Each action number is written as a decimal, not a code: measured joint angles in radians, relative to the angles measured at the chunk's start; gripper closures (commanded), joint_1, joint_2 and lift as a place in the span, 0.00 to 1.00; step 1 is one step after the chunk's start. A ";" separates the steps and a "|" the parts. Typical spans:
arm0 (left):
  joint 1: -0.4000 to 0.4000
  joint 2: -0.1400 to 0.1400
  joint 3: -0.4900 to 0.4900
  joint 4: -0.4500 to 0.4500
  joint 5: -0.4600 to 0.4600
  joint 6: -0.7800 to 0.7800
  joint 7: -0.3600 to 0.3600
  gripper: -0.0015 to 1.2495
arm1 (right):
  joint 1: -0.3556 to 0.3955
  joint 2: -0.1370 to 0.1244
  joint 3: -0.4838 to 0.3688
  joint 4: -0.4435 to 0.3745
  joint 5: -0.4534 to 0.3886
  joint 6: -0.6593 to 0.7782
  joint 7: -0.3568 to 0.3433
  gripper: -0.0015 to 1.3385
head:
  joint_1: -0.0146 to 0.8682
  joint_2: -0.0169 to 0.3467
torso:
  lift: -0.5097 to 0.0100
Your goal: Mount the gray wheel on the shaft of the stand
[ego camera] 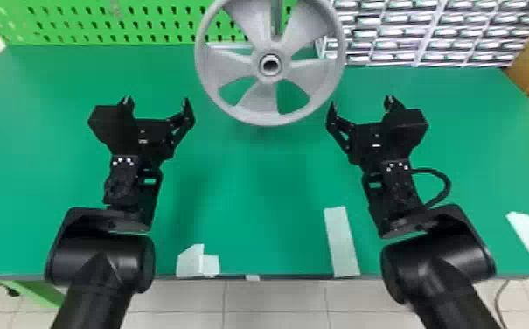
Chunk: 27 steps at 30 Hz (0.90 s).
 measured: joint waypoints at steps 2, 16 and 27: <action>0.005 0.000 0.007 0.002 -0.001 0.012 -0.016 0.10 | 0.003 -0.001 -0.001 0.003 0.000 -0.002 0.000 0.17 | 1.00 0.19 | 0.79; 0.007 0.000 0.034 0.003 -0.011 0.100 -0.091 0.10 | 0.018 0.001 -0.027 0.020 0.001 -0.015 0.038 0.17 | 1.00 0.19 | 0.79; -0.008 0.000 0.035 0.018 -0.024 0.119 -0.098 0.10 | 0.025 0.006 -0.038 0.026 0.000 -0.015 0.048 0.17 | 1.00 0.19 | 0.79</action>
